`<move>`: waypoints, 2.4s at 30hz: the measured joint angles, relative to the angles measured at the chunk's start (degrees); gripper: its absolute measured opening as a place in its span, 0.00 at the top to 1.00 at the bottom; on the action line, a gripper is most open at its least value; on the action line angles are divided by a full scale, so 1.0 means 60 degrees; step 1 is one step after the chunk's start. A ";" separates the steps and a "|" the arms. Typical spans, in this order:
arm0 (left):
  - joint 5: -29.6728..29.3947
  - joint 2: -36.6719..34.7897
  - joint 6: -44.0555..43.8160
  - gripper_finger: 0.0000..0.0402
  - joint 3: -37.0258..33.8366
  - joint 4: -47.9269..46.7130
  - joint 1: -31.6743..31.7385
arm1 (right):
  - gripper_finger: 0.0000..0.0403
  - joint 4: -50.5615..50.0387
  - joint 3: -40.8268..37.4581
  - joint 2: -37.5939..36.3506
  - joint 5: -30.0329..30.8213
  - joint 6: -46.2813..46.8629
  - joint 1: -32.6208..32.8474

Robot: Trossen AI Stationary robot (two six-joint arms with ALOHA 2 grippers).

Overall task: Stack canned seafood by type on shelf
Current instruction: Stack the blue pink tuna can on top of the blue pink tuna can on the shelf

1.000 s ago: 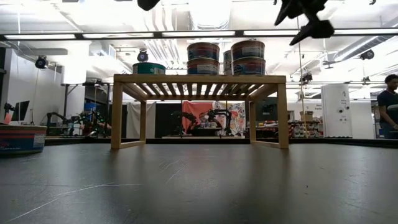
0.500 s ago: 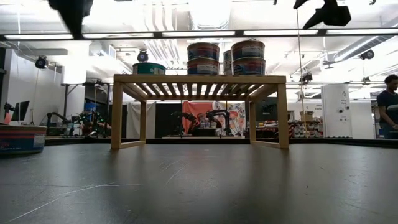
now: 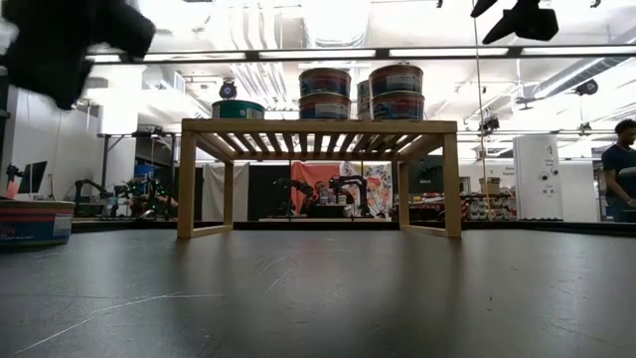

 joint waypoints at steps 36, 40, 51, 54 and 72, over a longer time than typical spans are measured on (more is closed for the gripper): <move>-0.1538 0.2885 -0.2603 1.00 -0.0456 -0.1578 0.0146 | 0.49 0.0423 -0.0007 0.1043 0.0479 -0.0220 0.0000; -0.1505 0.2885 -0.2697 1.00 -0.0375 -0.0174 0.0146 | 0.50 0.0423 -0.0007 0.1043 0.0479 -0.0219 0.0000; -0.1903 0.4451 -0.2471 1.00 0.0702 0.2356 0.0091 | 0.50 0.0419 -0.0007 0.1035 0.0479 -0.0220 0.0000; -0.1877 0.5284 -0.1649 1.00 0.1725 0.2344 0.0069 | 0.50 0.0420 -0.0007 0.1002 0.0479 -0.0220 -0.0002; -0.1475 0.7395 0.0482 1.00 0.4704 0.2231 0.0091 | 0.51 -0.0049 -0.0011 0.0644 0.0374 0.0243 0.0433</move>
